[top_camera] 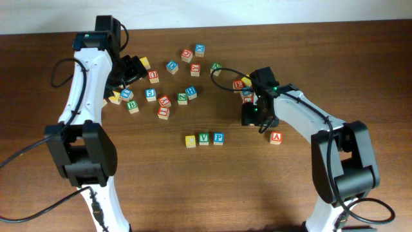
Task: Spell out CVPR
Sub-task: 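Move the right gripper to the green R block and grasp it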
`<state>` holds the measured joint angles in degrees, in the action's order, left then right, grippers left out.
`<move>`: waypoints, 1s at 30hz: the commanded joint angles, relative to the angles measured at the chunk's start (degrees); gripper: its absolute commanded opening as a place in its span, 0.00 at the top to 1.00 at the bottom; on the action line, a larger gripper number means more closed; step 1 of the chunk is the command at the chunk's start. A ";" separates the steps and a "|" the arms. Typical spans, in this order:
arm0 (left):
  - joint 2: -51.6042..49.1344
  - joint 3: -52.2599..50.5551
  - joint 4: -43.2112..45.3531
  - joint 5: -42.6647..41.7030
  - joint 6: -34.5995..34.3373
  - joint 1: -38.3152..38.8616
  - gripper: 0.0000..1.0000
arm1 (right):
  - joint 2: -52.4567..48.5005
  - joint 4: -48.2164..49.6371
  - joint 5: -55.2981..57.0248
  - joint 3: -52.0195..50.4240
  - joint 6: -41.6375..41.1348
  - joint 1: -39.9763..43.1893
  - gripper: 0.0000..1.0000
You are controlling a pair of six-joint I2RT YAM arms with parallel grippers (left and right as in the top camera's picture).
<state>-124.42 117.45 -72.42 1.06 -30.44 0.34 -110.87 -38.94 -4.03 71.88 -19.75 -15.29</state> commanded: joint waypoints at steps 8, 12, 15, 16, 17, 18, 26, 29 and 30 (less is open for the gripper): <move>-0.68 0.57 0.11 0.22 0.52 -0.13 0.01 | -0.31 2.38 0.72 -0.33 -0.22 -0.46 0.62; -0.68 0.57 0.11 0.22 0.52 -0.13 0.01 | -0.31 2.32 1.07 -0.33 -0.22 -0.46 0.68; -0.68 0.57 0.11 0.22 0.50 -0.13 0.01 | -0.28 1.81 1.03 -0.31 -0.24 -0.46 0.69; -0.68 0.57 0.11 0.22 0.52 -0.13 0.01 | -0.09 1.68 0.83 -0.31 -0.24 -0.46 0.69; -0.68 0.57 0.11 0.22 0.52 -0.13 0.01 | 0.35 1.60 -0.07 -0.28 -0.22 -0.46 0.69; -0.68 0.57 0.11 0.22 0.52 -0.13 0.01 | 0.98 1.44 -1.25 -0.24 -0.20 -0.46 0.69; -0.68 0.57 0.11 0.22 0.52 -0.13 0.01 | 7.63 -7.63 -10.88 1.05 -0.20 -2.64 0.72; -0.68 0.57 0.11 0.22 0.52 -0.13 0.01 | 6.49 -7.37 -3.13 0.66 -2.95 -7.19 0.69; -0.68 0.57 0.11 0.22 0.52 -0.13 0.01 | 6.23 -7.37 1.49 0.66 -4.85 -8.02 0.60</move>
<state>-124.42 117.45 -72.42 1.06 -30.44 0.34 -104.14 -46.26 -10.79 72.16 -20.73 -20.97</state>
